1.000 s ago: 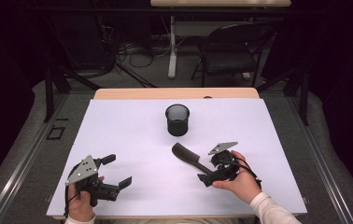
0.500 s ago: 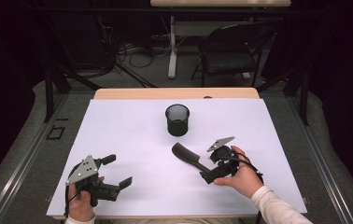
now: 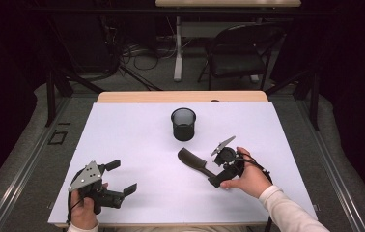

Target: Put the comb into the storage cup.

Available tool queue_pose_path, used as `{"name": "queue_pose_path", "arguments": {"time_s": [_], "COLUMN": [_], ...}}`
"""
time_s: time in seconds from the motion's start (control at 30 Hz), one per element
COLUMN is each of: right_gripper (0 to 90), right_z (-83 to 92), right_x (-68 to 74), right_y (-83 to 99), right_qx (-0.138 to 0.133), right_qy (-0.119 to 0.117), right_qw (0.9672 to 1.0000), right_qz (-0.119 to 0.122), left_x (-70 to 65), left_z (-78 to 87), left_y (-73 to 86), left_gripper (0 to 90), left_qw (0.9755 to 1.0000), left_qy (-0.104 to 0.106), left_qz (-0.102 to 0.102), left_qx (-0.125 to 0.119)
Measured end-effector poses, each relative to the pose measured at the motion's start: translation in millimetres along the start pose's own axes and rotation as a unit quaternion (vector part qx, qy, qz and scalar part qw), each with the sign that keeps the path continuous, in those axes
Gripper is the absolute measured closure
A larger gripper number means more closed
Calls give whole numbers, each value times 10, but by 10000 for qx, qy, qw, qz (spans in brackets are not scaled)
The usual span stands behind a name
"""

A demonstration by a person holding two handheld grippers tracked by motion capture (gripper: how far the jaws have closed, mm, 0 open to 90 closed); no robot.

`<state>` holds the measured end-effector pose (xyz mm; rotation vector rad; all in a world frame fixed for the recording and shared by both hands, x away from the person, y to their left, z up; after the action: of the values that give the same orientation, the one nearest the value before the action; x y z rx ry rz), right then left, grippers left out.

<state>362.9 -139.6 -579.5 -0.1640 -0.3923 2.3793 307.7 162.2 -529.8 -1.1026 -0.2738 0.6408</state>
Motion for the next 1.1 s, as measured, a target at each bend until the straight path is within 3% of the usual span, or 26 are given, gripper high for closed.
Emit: {"name": "queue_pose_path", "arguments": {"time_s": [0.23,0.47,1.1], "right_gripper": [101,147,322], "right_z": [-52,-75,-145], "right_x": [1,-9,46], "right_y": [-12,-39,-134], "right_qx": [189,207,314], "right_qy": [-16,-37,-52], "right_qw": [9998,9998,9989], "right_qz": [15,-10,338], "left_x": [-2,-4,-2], "left_z": [-5,-8,-14], "left_y": [1,4,11], "left_gripper": [3,3,3], "left_qw": [10000,10000,10000], "left_qy": [26,45,52], "left_qz": [6,13,15], "left_qx": [-1,14,40]}}
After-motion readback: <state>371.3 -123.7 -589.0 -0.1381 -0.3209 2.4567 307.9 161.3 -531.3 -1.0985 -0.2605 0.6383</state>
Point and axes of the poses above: each handheld gripper's, and its own axes: z roughly backward along the jaws, y roughly out of its underside, x roughly to its left, the point moved 9 cm from there along -z, roughly forward along the jaws, and after that the axes turned 7 degrees about x, right-handed, at the moved point
